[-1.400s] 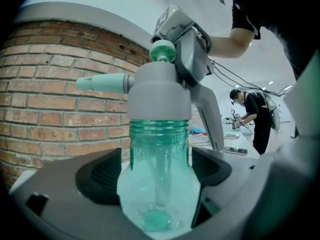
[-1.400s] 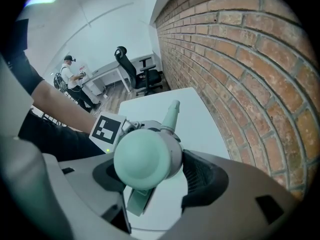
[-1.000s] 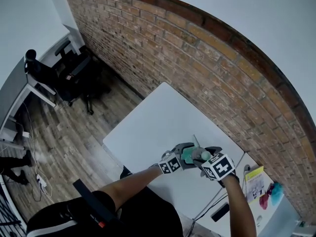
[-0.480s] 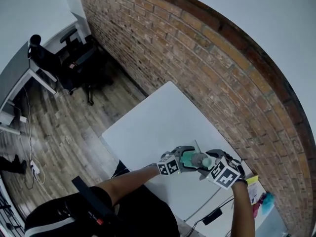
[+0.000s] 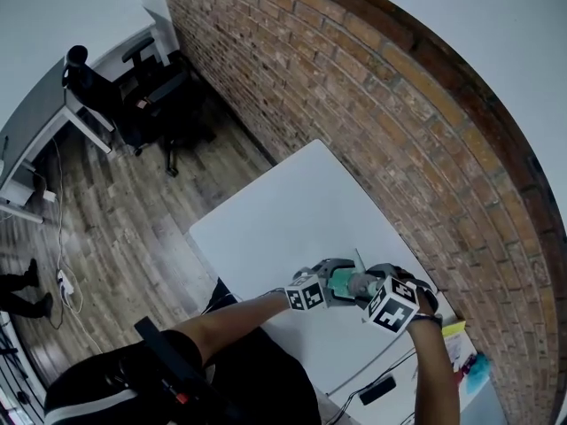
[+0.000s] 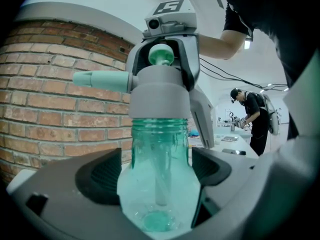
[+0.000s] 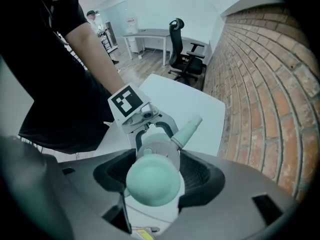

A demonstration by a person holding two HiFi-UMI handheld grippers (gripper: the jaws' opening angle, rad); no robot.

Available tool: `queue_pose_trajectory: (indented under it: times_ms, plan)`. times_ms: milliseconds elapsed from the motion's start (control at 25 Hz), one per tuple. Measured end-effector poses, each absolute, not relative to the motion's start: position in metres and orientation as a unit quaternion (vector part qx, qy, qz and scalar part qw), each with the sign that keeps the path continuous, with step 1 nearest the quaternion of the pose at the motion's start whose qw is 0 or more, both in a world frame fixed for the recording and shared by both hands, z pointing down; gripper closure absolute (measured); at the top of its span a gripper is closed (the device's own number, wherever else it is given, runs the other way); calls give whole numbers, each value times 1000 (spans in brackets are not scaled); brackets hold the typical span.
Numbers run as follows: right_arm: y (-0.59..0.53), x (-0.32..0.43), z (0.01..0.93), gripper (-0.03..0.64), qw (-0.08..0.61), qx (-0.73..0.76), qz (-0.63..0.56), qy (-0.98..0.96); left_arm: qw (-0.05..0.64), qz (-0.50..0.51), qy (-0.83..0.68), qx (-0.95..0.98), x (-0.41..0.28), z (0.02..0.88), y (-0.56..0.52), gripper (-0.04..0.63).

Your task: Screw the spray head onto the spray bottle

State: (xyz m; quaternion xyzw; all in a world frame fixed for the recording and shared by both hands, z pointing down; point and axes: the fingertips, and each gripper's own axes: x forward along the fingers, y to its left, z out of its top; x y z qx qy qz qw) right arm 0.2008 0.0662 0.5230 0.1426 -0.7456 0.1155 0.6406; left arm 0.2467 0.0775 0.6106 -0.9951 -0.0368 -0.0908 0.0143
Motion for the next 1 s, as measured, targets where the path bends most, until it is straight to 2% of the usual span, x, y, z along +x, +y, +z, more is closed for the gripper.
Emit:
queue_pose_trajectory:
  times_ms: [160, 400, 800, 1000]
  plan:
    - [68, 200, 524, 339, 650, 111, 96, -745, 12, -94, -36, -995, 246, 611, 77, 170]
    - [63, 199, 523, 339, 634, 153, 157, -741, 13, -93, -33, -995, 246, 610, 77, 172]
    - [55, 207, 524, 337, 527, 316, 295, -732, 12, -89, -29, -996, 246, 609, 76, 170]
    - [55, 209, 523, 337, 517, 337, 312, -723, 13, -86, -34, -996, 250, 608, 79, 170]
